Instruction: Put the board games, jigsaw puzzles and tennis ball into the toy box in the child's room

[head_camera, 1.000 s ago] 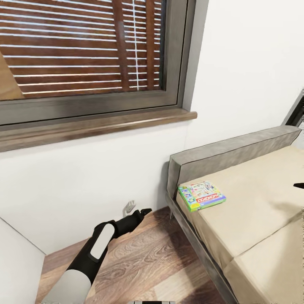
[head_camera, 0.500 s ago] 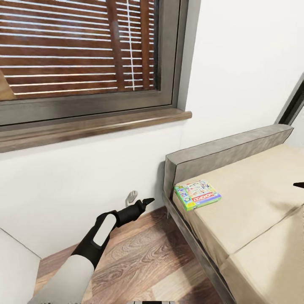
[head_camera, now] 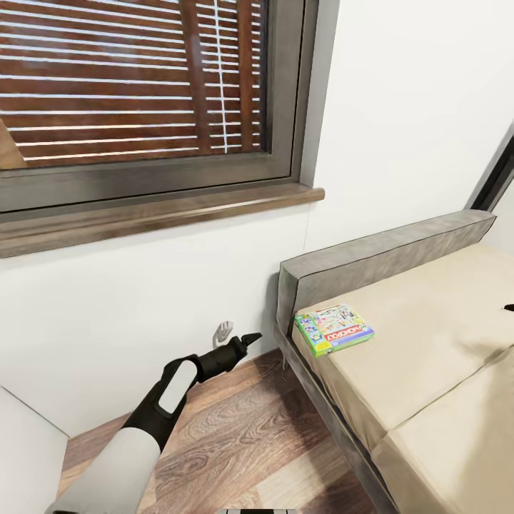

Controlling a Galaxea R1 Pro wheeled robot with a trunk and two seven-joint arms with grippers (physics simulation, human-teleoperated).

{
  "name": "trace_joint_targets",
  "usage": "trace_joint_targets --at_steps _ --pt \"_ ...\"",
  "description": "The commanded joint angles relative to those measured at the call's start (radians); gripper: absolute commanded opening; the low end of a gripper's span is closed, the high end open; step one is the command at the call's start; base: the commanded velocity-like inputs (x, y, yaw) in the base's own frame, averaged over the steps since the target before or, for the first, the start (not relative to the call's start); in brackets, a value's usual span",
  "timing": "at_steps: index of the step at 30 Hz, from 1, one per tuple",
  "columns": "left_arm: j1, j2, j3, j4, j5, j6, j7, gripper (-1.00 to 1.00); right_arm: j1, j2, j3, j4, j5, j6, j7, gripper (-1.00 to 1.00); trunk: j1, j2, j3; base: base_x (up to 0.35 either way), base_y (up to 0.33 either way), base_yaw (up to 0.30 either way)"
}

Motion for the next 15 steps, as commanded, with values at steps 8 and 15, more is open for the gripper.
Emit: trace_joint_targets --at_steps 8,15 --pt "-0.001 0.0 0.0 0.013 0.068 0.005 -0.002 1.0 -0.001 -0.028 -0.003 -0.014 -0.002 0.006 0.001 1.0 0.0 0.0 -0.001 0.0 0.0 0.0" --pt "-0.002 0.003 0.001 0.017 0.111 0.004 0.001 1.0 -0.001 -0.037 -0.002 -0.017 -0.003 0.005 0.002 1.0 0.0 0.0 -0.001 0.0 0.0 0.0"
